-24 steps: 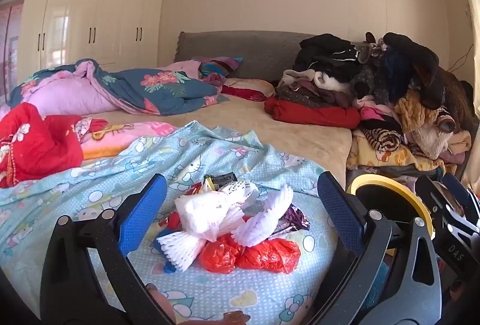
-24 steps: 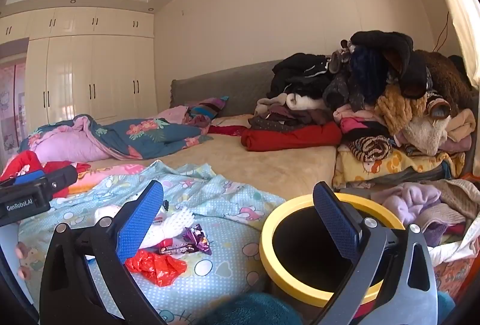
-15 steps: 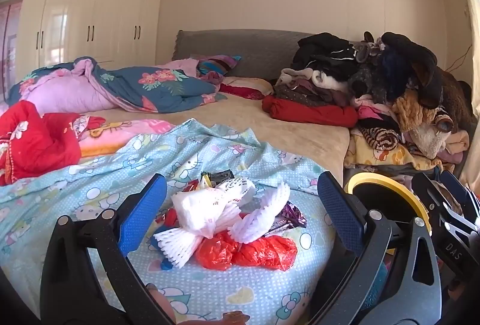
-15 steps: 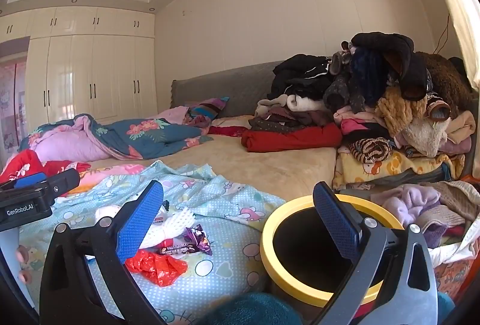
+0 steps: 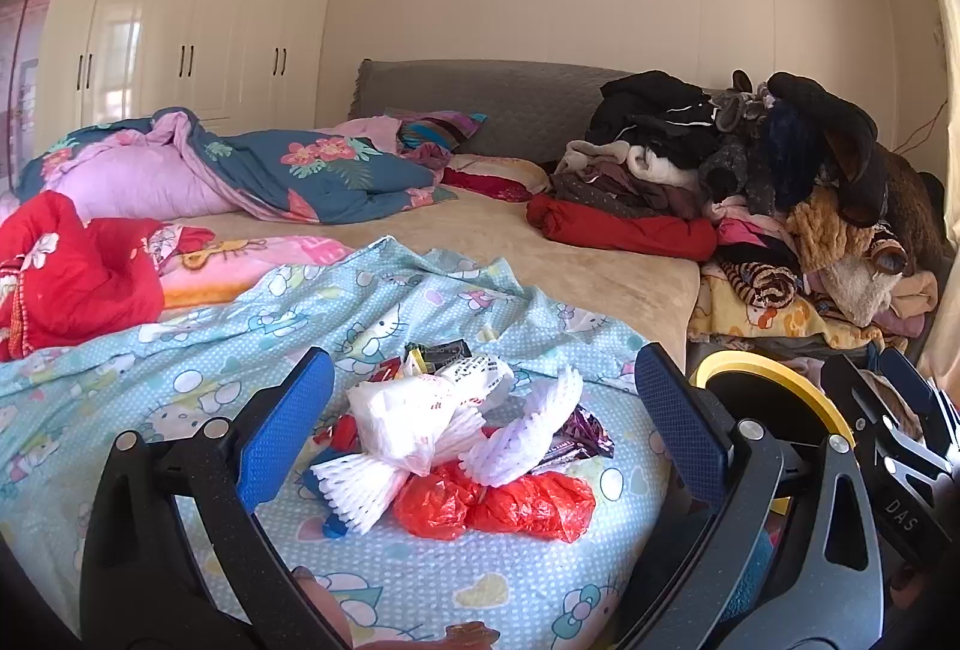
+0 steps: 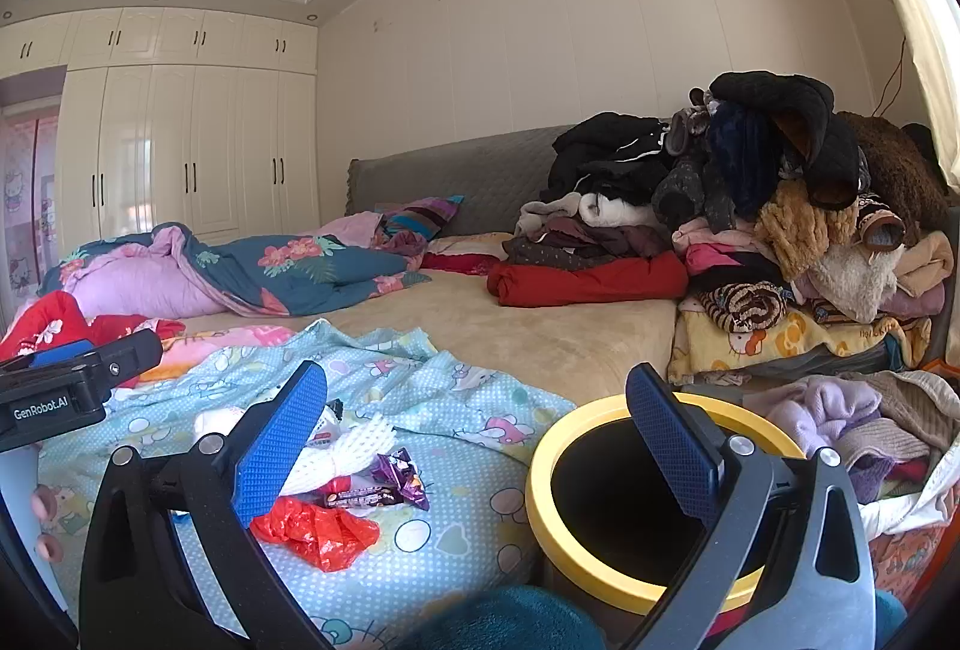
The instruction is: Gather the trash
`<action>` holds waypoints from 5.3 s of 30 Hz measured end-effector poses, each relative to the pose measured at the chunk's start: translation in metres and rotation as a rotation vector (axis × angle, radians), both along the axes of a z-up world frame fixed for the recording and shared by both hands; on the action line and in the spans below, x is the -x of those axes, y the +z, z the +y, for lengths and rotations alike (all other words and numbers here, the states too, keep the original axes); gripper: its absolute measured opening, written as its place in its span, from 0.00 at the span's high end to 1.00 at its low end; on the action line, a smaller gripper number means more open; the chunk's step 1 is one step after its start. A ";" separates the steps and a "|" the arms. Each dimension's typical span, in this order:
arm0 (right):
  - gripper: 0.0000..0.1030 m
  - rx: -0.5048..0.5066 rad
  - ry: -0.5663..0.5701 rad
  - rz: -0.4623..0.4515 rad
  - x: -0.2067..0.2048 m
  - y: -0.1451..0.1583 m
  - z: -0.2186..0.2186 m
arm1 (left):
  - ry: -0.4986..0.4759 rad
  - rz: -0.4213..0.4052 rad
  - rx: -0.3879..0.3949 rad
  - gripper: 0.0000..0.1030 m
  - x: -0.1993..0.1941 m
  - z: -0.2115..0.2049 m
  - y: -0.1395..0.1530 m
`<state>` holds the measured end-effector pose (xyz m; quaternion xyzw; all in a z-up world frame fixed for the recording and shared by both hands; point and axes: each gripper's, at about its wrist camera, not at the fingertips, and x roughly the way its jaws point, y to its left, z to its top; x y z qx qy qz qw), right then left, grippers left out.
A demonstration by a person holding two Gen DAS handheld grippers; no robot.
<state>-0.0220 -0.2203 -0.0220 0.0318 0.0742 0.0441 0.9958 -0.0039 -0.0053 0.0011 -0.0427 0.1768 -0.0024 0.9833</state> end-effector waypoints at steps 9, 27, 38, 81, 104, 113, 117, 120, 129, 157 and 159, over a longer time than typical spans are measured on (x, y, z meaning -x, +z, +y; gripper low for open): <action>0.06 -0.001 0.001 0.002 0.000 0.000 -0.001 | -0.001 -0.001 0.004 0.10 0.000 0.001 0.001; 0.06 -0.002 0.004 0.010 -0.001 -0.002 0.001 | 0.001 -0.004 0.004 0.10 0.002 0.002 0.002; 0.06 -0.001 0.008 0.013 -0.002 -0.003 0.002 | 0.001 -0.004 0.008 0.10 0.002 0.005 0.005; 0.06 0.052 0.261 0.335 -0.139 -0.018 0.091 | 0.017 0.092 0.138 0.10 -0.082 0.109 -0.021; 0.35 -0.004 0.349 0.718 -0.237 -0.086 0.094 | -0.119 0.328 0.174 0.17 -0.120 0.088 -0.084; 0.81 -0.039 0.396 0.675 -0.224 -0.075 0.089 | -0.108 0.334 0.151 0.53 -0.118 0.081 -0.085; 0.82 -0.101 0.408 0.635 -0.215 -0.062 0.077 | -0.110 0.278 0.151 0.61 -0.111 0.081 -0.072; 0.82 -0.138 0.416 0.597 -0.207 -0.050 0.067 | -0.114 0.231 0.157 0.62 -0.108 0.080 -0.056; 0.82 -0.142 0.378 0.493 -0.187 -0.019 0.039 | -0.161 0.152 0.153 0.63 -0.101 0.059 -0.018; 0.82 -0.211 0.116 0.380 -0.152 0.003 -0.099 | -0.348 0.153 0.047 0.63 -0.099 -0.061 0.001; 0.82 -0.222 0.094 0.377 -0.151 0.003 -0.110 | -0.360 0.157 0.044 0.63 -0.099 -0.068 0.000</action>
